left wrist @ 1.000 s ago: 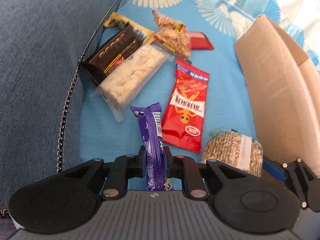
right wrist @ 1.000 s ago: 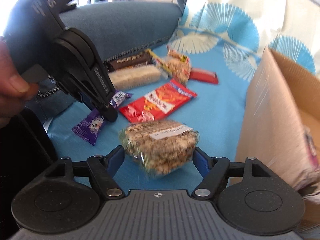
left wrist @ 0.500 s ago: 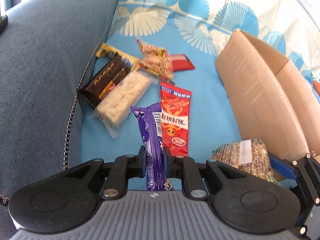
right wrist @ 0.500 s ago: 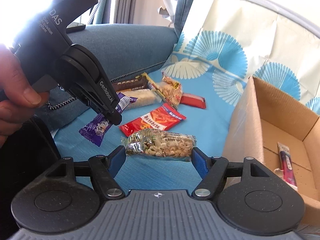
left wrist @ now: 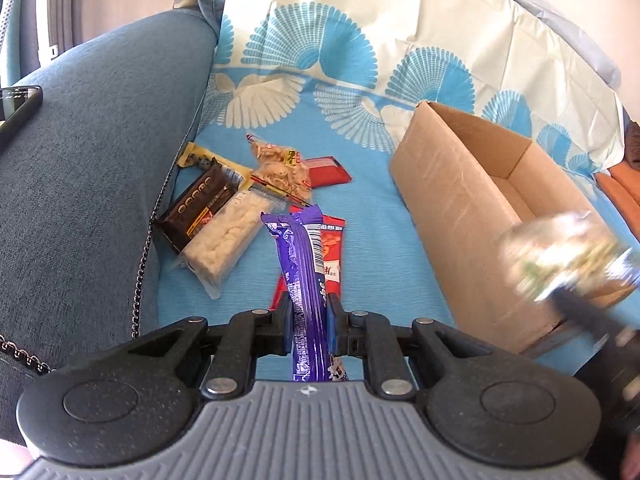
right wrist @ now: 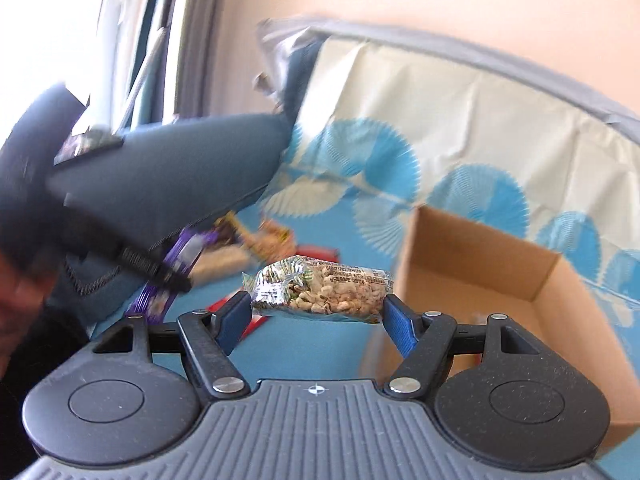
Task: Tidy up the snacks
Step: 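Carry the purple bar over the box with the left tool while the right holds the nut bag above it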
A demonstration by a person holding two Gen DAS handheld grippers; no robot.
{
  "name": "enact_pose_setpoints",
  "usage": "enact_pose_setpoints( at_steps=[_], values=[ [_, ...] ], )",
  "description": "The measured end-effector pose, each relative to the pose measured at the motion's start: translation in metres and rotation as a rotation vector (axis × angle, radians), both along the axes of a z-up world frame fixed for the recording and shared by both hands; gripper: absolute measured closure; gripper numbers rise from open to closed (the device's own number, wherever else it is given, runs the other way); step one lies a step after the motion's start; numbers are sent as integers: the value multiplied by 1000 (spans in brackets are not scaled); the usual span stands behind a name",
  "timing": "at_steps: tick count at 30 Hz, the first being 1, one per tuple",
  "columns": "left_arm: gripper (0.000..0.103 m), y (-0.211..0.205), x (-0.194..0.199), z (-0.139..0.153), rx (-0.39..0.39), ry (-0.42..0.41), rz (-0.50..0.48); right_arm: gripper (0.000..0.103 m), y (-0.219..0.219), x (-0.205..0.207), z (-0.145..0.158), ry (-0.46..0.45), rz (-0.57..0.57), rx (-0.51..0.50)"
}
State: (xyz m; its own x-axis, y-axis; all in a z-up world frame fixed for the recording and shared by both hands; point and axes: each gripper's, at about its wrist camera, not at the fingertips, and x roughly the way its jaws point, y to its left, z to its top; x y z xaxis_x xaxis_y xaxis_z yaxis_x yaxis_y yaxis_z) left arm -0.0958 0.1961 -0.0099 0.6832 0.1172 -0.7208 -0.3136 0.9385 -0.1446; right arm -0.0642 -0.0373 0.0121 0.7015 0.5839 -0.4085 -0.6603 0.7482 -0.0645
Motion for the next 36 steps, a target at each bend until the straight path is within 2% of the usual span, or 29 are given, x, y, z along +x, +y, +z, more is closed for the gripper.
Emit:
enact_pose_setpoints(
  at_steps=[5,7,10,17,24,28,32,34,36],
  values=[
    [86,-5,2,2,16,5,-11,30,-36,6,12,-40,-76,46],
    [86,-6,4,3,26,7,-12,30,-54,13,8,-27,-126,54],
    [86,-4,7,4,23,12,-9,30,-83,26,10,8,-196,124],
    [86,-2,7,4,12,7,-10,30,-124,44,15,26,-300,206],
    [86,3,8,5,-15,-23,-13,30,-158,71,13,4,-410,257],
    [86,-6,3,13,38,-87,-16,30,-175,89,3,31,-473,328],
    [86,-18,3,18,87,-85,-9,30,-184,104,-5,56,-498,392],
    [86,-23,4,20,80,-76,9,30,-187,112,-8,72,-500,414],
    [86,-26,9,23,38,-66,30,30,-187,118,-11,86,-496,423]
  ],
)
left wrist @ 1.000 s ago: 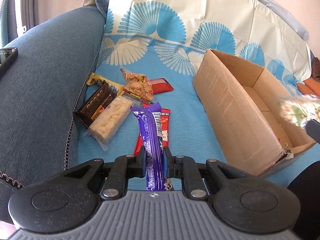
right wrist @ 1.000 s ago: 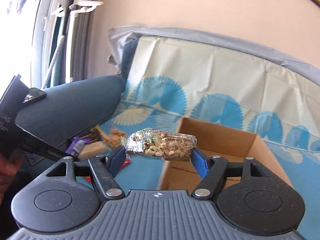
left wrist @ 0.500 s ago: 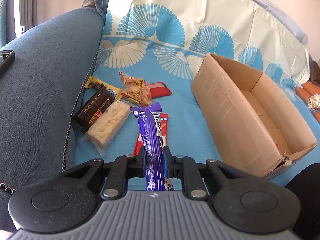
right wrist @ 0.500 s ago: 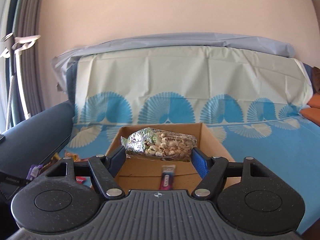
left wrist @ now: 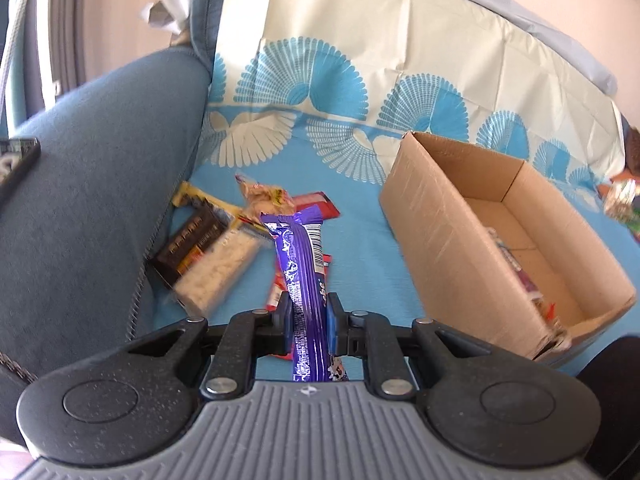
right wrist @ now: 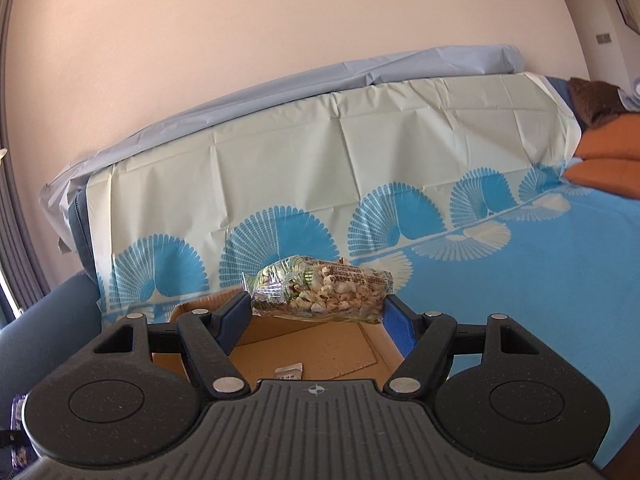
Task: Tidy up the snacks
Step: 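Carry the purple bar over the box with the left tool while the right holds the nut bag above it, then open the left tool dropping the purple bar into the box while the right drops the nut bag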
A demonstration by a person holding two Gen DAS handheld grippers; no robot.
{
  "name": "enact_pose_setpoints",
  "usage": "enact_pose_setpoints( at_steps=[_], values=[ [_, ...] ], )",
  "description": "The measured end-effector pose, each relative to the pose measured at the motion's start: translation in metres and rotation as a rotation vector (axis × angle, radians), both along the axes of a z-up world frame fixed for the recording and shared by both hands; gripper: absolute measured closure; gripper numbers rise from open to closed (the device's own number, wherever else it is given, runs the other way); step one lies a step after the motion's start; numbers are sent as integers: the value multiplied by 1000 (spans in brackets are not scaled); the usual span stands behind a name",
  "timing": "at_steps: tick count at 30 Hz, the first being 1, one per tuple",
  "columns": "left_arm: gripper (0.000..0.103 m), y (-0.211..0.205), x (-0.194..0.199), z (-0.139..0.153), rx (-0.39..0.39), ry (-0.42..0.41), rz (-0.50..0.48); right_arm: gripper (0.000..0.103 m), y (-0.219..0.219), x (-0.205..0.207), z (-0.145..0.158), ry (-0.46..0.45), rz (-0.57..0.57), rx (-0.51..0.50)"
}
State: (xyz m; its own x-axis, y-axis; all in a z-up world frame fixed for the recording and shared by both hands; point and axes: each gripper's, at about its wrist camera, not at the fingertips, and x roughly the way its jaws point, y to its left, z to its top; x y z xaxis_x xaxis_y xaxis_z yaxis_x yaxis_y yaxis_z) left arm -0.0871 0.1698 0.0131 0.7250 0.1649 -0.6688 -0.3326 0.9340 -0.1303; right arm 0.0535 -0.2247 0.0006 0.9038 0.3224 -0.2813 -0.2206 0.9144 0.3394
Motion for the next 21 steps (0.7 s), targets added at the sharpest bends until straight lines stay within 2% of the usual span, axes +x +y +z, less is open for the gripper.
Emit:
enact_pose_setpoints(
  at_steps=[3,16,21],
  values=[
    [86,-11,14,8,-41,5,6,30,3,4,-3,12,19,-2],
    [86,-121,122,63,-41,-128,-169,30,7,7,-6,37,59,-17],
    [86,-153,146,74,-48,-150,-215,30,7,7,-7,32,65,-15]
  ],
)
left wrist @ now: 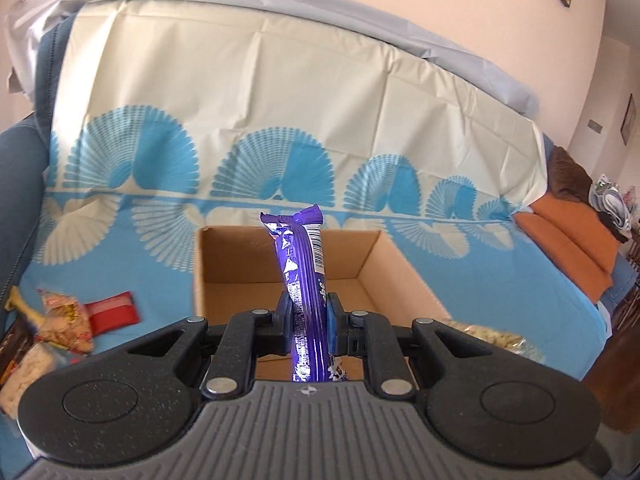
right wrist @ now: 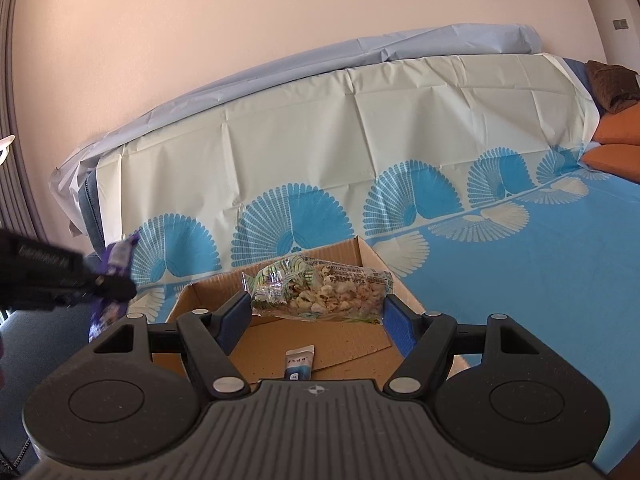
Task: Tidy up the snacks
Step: 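Open the left tool dropping the purple bar into the box while the right drops the nut bag, then move both open tools back over the snack pile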
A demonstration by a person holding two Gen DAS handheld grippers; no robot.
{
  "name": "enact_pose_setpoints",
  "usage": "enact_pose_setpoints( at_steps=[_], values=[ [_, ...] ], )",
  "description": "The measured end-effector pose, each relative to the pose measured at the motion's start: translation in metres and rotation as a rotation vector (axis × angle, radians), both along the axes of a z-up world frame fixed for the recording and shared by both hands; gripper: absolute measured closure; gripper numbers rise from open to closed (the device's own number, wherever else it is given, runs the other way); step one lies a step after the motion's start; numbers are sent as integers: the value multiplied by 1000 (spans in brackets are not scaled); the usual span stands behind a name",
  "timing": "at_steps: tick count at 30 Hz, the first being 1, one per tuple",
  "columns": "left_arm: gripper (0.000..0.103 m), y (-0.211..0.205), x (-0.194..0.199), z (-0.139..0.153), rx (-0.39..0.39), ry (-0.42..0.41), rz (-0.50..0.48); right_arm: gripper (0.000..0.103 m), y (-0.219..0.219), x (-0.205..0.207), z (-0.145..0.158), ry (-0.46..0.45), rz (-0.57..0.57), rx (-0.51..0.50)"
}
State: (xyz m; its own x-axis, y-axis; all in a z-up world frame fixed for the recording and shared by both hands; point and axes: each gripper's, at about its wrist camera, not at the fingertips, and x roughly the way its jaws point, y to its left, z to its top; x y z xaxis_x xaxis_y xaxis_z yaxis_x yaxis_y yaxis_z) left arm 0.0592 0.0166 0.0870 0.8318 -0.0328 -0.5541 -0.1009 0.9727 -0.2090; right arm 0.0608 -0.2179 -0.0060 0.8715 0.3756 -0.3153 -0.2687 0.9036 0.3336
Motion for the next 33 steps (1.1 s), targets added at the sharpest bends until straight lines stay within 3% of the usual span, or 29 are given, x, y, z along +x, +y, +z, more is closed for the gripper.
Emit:
enact_pose_setpoints(
  at_steps=[13,14,17,18,24,28,33],
  values=[
    [85,-12,-1,4,-22,-1,-27,30,-1,2,-2,1,23,-8],
    [82,-11,-2,5,-21,2,-27,30,0,3,-2,8,32,-10],
    [46,-9,-5,6,1,-1,-10,24,3,7,-2,29,37,-25],
    [39,-7,-8,7,3,-13,-1,19,3,7,-2,30,36,-25],
    [33,5,-29,9,69,-75,55,15,4,6,-3,39,43,-18],
    [31,12,-50,12,175,-132,80,14,4,7,-2,43,41,-23],
    [31,36,-74,16,217,-131,126,14,8,4,-2,39,40,-38]
  ],
)
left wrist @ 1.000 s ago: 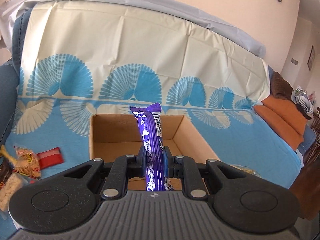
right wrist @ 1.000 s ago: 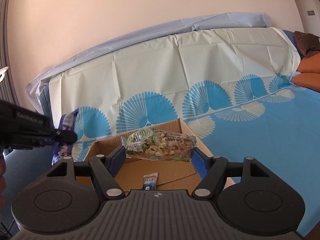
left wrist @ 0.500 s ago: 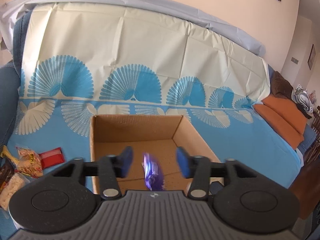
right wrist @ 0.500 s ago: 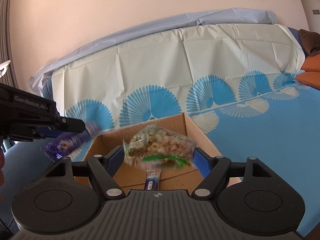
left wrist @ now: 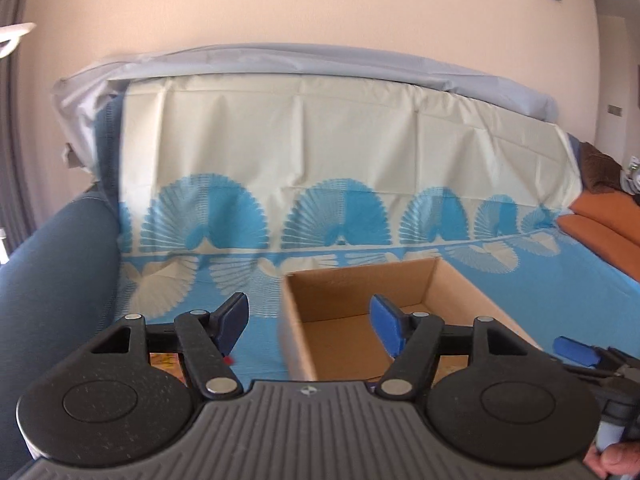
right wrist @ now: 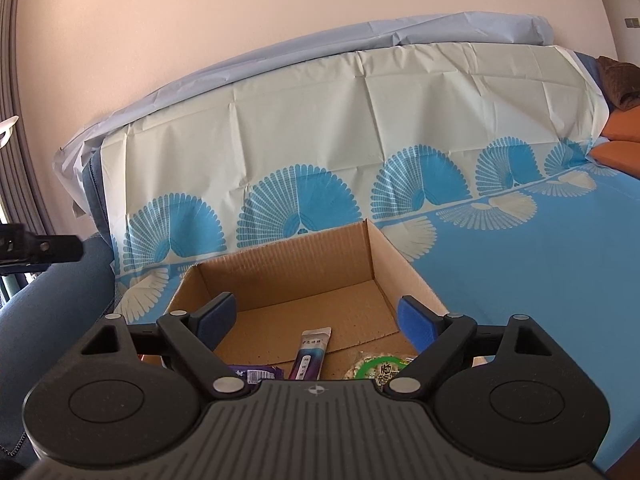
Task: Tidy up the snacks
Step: 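Move both open tools back over the snack pile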
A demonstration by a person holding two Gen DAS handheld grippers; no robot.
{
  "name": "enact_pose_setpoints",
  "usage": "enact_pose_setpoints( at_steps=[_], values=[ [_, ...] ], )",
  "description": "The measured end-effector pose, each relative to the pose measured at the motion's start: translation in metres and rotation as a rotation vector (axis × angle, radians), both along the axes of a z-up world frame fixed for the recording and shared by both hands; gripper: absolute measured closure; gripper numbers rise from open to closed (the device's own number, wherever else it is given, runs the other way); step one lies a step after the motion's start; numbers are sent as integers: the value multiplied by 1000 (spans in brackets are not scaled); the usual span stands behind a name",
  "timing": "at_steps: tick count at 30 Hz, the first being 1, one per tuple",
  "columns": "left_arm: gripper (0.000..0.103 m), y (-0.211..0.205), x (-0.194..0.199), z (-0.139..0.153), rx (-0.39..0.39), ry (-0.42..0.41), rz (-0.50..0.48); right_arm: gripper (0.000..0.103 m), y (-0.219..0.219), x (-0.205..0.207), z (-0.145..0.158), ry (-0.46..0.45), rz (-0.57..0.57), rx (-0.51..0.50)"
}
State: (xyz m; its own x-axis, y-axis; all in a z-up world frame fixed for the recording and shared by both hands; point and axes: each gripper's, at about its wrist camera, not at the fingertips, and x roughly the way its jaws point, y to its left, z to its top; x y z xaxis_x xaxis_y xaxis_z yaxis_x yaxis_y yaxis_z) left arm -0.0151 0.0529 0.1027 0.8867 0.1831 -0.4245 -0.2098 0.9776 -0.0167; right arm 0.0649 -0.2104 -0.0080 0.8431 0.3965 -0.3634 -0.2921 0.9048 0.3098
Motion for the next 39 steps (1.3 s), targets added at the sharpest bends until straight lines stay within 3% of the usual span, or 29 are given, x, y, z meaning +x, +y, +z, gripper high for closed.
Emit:
enact_pose_setpoints(
  at_steps=[7,10,11,12,15,17,19,21,26,31,39],
  values=[
    [35,72,-48,3,-59,16,122,14,8,-7,3,-24,-2,-44],
    [70,106,-74,-10,-88,37,171,14,17,-9,4,-34,9,-77],
    [91,115,-81,-17,-74,61,200,14,20,-10,4,-40,17,-98],
    [99,123,-85,-25,-67,81,219,15,25,-12,5,-51,25,-122],
    [99,148,-98,-51,-82,115,249,21,36,-18,6,-90,65,-179],
    [99,160,-103,-71,-103,144,276,31,42,-22,6,-102,97,-197],
    [99,166,-104,-92,-125,173,298,51,46,-24,6,-115,121,-206],
    [99,167,-100,-105,-138,203,298,59,49,-27,7,-133,110,-223],
    [98,170,-86,-117,-149,238,231,60,56,-26,8,-129,92,-265],
    [98,189,-73,-126,-223,248,269,59,76,-33,11,-130,92,-260],
    [97,189,-70,-126,-204,221,222,59,185,-81,14,-124,314,-162]
  ],
)
